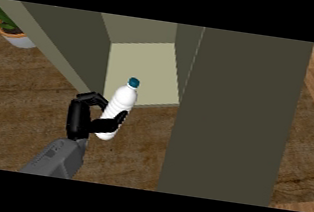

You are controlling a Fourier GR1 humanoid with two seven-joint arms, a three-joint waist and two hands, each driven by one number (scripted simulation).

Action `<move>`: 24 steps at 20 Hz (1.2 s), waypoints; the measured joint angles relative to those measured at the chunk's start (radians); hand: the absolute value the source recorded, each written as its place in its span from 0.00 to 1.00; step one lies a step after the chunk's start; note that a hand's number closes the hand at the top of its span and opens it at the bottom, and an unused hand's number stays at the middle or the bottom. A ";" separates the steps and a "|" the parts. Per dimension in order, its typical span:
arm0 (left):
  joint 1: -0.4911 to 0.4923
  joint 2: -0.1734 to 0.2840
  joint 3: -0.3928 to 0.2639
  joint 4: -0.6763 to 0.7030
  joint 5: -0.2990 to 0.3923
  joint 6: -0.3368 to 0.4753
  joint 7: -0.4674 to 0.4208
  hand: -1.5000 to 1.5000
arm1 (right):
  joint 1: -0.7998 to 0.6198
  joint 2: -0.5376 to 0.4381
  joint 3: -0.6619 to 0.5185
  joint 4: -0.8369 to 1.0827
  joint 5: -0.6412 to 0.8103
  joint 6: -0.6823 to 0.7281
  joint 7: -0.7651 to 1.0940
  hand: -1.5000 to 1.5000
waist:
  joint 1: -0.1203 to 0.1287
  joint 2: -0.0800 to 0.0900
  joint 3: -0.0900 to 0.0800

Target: Pick up the bottled water, place it into the cabinet and close the cabinet

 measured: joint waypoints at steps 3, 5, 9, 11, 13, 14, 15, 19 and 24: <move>-0.024 -0.021 -0.013 0.015 0.007 -0.009 0.014 1.00 | 0.003 -0.008 -0.013 -0.005 0.002 0.001 0.002 0.00 | 0.019 -0.002 -0.003; -0.039 -0.035 -0.018 0.028 0.014 -0.028 0.020 1.00 | 0.010 -0.011 -0.022 -0.009 0.000 0.004 0.003 0.00 | 0.033 -0.003 -0.004; -0.063 -0.055 -0.024 0.049 0.031 -0.064 0.036 1.00 | 0.038 -0.016 -0.033 -0.035 -0.005 0.016 0.011 0.00 | 0.059 -0.006 -0.004; -0.072 -0.066 -0.026 0.056 0.041 -0.095 0.041 1.00 | 0.051 -0.016 -0.039 -0.046 -0.001 0.020 0.014 0.00 | 0.073 -0.007 -0.005; -0.081 -0.079 -0.023 0.061 0.056 -0.123 0.047 1.00 | 0.065 -0.024 -0.052 -0.059 -0.012 0.027 0.021 1.00 | 0.083 -0.008 -0.006; -0.089 -0.086 -0.023 0.065 0.064 -0.144 0.050 1.00 | 0.070 -0.025 -0.053 -0.061 -0.013 0.032 0.023 1.00 | 0.090 -0.007 -0.006; -0.093 -0.089 -0.023 0.066 0.072 -0.173 0.054 1.00 | 0.079 -0.024 -0.051 -0.074 -0.017 0.036 0.027 1.00 | 0.095 -0.008 -0.007; -0.154 -0.123 -0.032 0.034 0.082 -0.289 0.039 1.00 | 0.118 -0.027 -0.066 -0.132 -0.042 0.043 0.054 1.00 | 0.116 -0.014 -0.008; -0.164 -0.126 -0.034 0.005 0.087 -0.437 0.032 1.00 | 0.157 -0.018 -0.050 -0.155 -0.052 0.063 0.085 1.00 | 0.143 -0.018 -0.007</move>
